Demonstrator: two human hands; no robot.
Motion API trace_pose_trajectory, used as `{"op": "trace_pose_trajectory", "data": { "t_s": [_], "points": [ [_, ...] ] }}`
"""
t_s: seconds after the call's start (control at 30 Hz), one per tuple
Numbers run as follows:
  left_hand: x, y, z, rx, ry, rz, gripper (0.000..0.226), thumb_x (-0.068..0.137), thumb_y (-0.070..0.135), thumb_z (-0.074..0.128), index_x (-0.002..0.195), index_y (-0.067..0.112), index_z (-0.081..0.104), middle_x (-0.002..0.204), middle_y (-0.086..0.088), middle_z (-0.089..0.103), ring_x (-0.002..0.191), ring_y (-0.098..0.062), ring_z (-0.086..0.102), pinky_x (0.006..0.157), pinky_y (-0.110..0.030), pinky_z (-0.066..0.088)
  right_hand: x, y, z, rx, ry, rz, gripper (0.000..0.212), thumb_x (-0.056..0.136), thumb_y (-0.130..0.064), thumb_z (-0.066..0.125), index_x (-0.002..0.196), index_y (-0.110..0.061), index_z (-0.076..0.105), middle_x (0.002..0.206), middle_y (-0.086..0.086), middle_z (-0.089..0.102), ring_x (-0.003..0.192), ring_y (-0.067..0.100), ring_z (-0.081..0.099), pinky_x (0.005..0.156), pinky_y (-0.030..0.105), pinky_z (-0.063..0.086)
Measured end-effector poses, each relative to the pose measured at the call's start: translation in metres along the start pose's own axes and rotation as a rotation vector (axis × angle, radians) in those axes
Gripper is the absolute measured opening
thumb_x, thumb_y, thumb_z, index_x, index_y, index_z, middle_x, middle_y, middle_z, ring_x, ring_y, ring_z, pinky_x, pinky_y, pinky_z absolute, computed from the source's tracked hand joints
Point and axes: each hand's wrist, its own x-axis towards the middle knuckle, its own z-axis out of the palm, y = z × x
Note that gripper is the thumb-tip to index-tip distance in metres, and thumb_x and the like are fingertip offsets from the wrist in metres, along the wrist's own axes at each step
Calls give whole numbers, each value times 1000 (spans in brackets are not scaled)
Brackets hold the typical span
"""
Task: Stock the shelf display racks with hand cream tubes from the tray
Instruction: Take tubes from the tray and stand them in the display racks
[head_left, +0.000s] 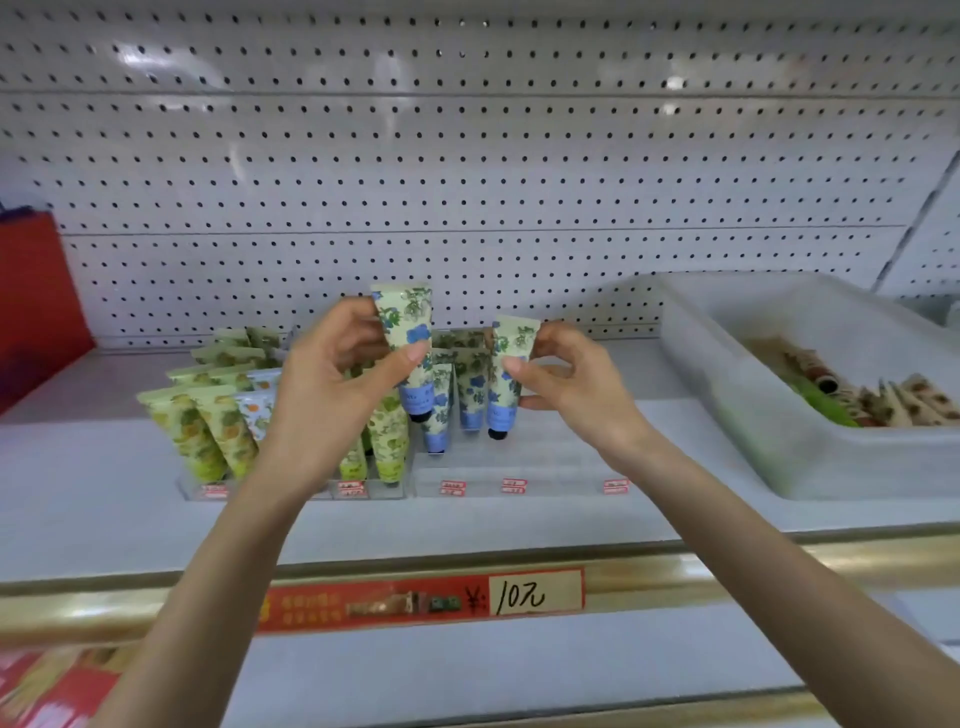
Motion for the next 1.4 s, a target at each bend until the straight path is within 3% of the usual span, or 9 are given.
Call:
{"op": "trace_pose_trajectory", "data": {
  "t_s": [0.2, 0.33, 0.43, 0.6, 0.8, 0.97, 1.07, 1.23, 1.4],
  "points": [
    [-6, -8, -17, 34, 11, 44, 19, 76, 21, 71, 82, 27, 55, 73, 19, 58, 71, 2, 58, 68, -13, 46, 3, 18, 28, -15, 61, -12, 12, 85, -13, 67, 89, -19, 58, 92, 5, 63, 91, 32, 63, 78, 48, 55],
    [-9, -12, -23, 66, 9, 10, 37, 70, 34, 71, 98, 13, 60, 90, 1, 64, 84, -5, 61, 76, -18, 49, 4, 31, 36, -42, 78, -11, 12, 85, -13, 67, 93, -13, 58, 92, 8, 64, 86, 25, 61, 80, 50, 54],
    [-11, -12, -28, 76, 13, -5, 32, 70, 36, 70, 94, 20, 60, 90, 4, 65, 84, -1, 61, 77, -20, 48, 2, 37, 41, -85, 45, -16, 12, 85, -13, 66, 94, -15, 58, 88, -2, 64, 82, 16, 61, 81, 45, 55],
    [-15, -14, -30, 83, 27, -35, 35, 70, 35, 71, 97, 16, 60, 91, 2, 65, 86, -4, 62, 85, -35, 49, 2, 45, 44, -167, 47, -37, 28, 86, -17, 66, 109, -3, 58, 99, 10, 66, 83, 12, 62, 80, 40, 55],
    [-20, -17, -34, 47, 39, -65, 33, 67, 37, 70, 92, 21, 57, 86, 6, 60, 80, 1, 60, 73, -21, 48, 4, 46, 43, -207, 28, -53, 31, 87, -18, 64, 114, -5, 57, 103, 4, 65, 93, 18, 62, 84, 40, 55],
    [-23, -18, -37, 44, 33, -62, 38, 68, 34, 72, 96, 12, 58, 89, 0, 62, 79, -1, 60, 73, -22, 49, 1, 45, 40, -225, 22, -66, 31, 85, -17, 66, 114, -8, 56, 103, 0, 64, 93, 15, 61, 87, 39, 53],
    [-24, -16, -38, 35, 32, -61, 36, 68, 33, 72, 95, 14, 58, 88, 0, 61, 77, 1, 59, 70, -17, 48, 0, 44, 38, -235, 20, -69, 30, 84, -17, 67, 112, -9, 58, 101, -3, 64, 94, 15, 61, 88, 33, 52],
    [-25, -13, -37, 26, 31, -74, 35, 69, 31, 73, 96, 14, 59, 87, 3, 62, 77, 3, 60, 70, -13, 48, -7, 32, 32, -211, 97, -133, 23, 87, -22, 64, 107, -19, 54, 110, -6, 56, 98, -1, 54, 73, 3, 44],
    [-23, -3, -30, 21, -2, -53, 22, 73, 22, 75, 88, 17, 60, 84, 6, 65, 78, 6, 59, 65, -6, 44, -26, -1, 32, -118, -7, -217, 17, 84, -34, 60, 100, -33, 54, 113, -8, 59, 100, -5, 55, 81, 12, 47]
  ]
}}
